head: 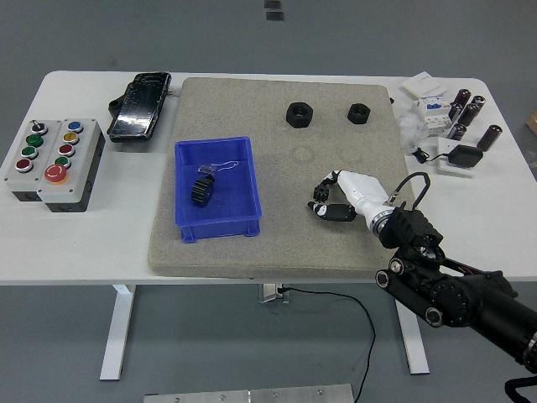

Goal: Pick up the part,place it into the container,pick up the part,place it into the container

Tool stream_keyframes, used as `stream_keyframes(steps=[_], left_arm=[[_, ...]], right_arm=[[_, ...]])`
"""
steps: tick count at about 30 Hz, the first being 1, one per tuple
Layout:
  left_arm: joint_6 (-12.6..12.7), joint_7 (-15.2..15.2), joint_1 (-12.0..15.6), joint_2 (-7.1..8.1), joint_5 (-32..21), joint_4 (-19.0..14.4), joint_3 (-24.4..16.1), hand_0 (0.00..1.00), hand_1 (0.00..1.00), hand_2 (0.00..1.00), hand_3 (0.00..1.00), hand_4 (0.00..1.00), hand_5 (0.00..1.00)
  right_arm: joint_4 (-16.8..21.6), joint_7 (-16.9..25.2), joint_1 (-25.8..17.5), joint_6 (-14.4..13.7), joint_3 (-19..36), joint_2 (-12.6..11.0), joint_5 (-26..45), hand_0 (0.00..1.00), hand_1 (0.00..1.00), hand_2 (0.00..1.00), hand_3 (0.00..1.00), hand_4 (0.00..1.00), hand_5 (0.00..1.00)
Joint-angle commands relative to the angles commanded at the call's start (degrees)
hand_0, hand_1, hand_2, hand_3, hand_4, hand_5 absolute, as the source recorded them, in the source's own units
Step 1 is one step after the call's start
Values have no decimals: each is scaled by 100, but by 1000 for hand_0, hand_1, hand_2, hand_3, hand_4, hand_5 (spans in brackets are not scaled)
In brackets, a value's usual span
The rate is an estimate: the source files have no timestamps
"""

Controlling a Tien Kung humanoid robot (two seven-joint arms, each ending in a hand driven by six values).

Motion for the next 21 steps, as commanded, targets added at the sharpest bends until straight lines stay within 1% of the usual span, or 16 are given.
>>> stream_keyframes(steps=[3,4,9,10,21], left_arm=[[-2,-1,-2,-3,3,0,1,671,647,599,640,711,354],[-3,-2,-3,-4,1,0,3,671,647,600,640,711,354],[-2,-2,-2,-5,0,0,7,671,647,600,640,711,354],[-2,-2,-2,-5,-3,0,10,672,647,600,640,711,354],[-3,-7,-1,0,-5,0,18,672,647,599,640,712,354]], right_arm=[[-39,-5,13,-73,-89,8,11,754,702,634,668,618,370],[-54,-8,15,-93,-118,13,7,729,640,476,661,643,195],[-127,1,16,-182,-252,45,21,729,640,476,661,643,195],[-134,4,18,-198,-266,49,17,725,630,465,668,601,143],[-167,49,33,-381,-277,54,17,714,623,462,667,604,140]])
